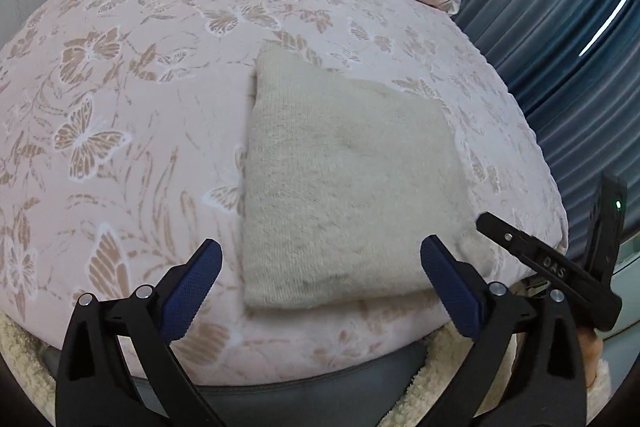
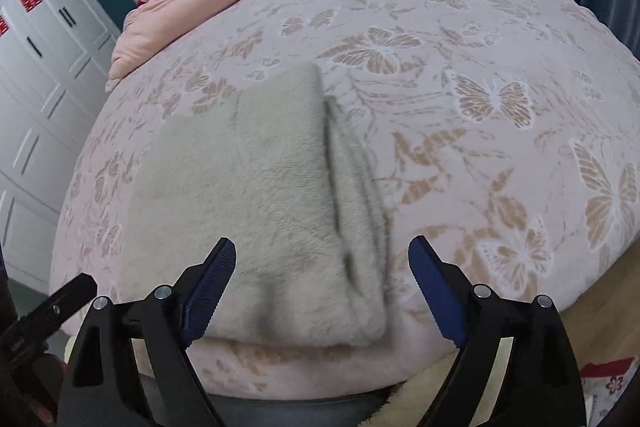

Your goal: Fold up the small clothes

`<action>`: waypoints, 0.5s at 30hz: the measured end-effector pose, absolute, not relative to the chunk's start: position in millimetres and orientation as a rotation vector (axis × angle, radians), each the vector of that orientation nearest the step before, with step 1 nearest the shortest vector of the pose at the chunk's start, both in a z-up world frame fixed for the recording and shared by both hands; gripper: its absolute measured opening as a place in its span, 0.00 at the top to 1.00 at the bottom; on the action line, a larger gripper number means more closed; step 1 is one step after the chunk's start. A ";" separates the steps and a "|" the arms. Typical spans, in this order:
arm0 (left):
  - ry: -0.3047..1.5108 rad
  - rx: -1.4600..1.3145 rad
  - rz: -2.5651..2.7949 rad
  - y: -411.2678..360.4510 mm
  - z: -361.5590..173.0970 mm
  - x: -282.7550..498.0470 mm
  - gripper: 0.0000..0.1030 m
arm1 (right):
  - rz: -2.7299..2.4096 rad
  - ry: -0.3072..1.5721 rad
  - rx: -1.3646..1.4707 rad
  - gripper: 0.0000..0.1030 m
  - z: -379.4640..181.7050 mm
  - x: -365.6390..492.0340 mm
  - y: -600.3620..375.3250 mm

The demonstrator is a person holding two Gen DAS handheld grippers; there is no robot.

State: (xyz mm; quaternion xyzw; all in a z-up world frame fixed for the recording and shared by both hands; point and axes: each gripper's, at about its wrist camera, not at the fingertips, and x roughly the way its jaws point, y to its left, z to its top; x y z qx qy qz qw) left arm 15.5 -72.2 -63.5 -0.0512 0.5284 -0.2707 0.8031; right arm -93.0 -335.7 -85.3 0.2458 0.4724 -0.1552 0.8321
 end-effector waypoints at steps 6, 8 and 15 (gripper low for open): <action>1.360 -0.302 -0.560 -82.1 -130.0 60.5 0.05 | -0.213 1.032 0.847 0.11 -142.5 -82.2 -356.0; 1.410 -0.404 -0.567 -82.1 -144.3 65.1 0.05 | -0.181 1.021 0.905 0.21 -147.3 -78.7 -359.5; 1.413 -0.413 -0.703 -89.3 -97.4 70.1 0.53 | -0.071 0.905 0.906 0.67 -71.7 -75.1 -345.1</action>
